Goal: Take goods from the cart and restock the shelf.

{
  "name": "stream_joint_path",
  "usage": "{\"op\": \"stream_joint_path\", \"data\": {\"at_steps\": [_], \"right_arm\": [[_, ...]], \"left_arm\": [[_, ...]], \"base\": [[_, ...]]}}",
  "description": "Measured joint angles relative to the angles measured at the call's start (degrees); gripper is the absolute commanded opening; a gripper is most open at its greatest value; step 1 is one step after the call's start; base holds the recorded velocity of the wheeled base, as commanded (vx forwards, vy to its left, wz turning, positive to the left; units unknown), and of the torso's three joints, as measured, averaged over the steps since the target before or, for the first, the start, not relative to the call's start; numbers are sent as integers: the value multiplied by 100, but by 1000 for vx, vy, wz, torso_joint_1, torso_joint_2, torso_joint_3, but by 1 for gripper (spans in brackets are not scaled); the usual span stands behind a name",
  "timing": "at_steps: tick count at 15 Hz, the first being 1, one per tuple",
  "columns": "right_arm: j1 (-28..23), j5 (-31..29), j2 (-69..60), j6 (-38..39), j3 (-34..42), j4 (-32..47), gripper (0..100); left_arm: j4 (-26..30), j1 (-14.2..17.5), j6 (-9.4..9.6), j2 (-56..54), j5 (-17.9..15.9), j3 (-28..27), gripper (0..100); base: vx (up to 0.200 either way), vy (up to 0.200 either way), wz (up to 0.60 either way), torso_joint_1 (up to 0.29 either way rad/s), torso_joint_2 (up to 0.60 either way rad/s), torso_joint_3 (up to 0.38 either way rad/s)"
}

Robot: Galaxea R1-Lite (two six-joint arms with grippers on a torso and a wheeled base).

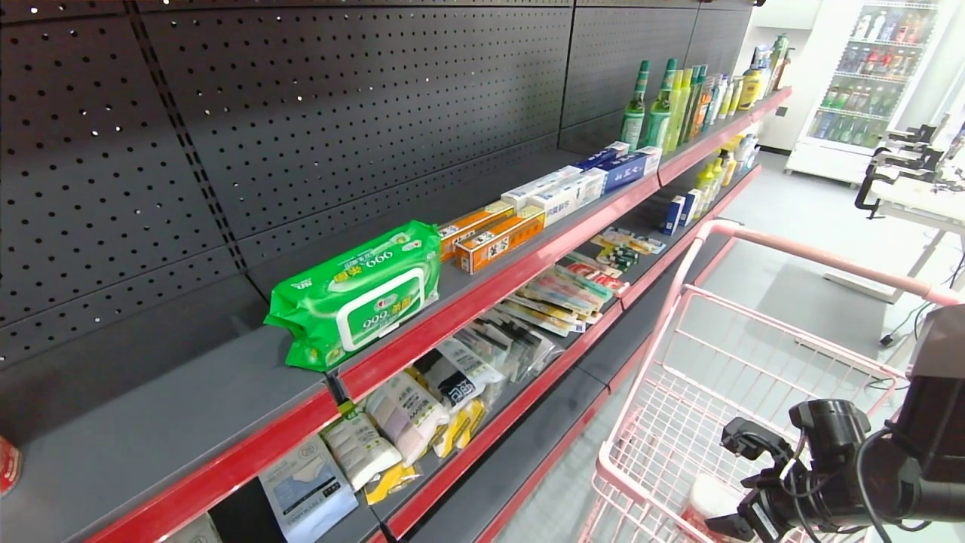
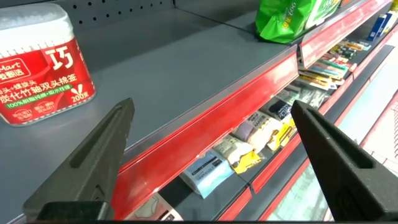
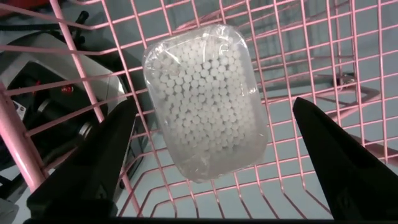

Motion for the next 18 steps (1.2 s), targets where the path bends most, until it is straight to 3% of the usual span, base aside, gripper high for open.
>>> {"op": "stream_joint_path", "data": {"at_steps": [18], "right_arm": [[24,11,112,2,-39,-6,100]], "left_arm": [[1,0,10,0,2,0,100]], "base": [[0,0,0,-26,64,39]]}}
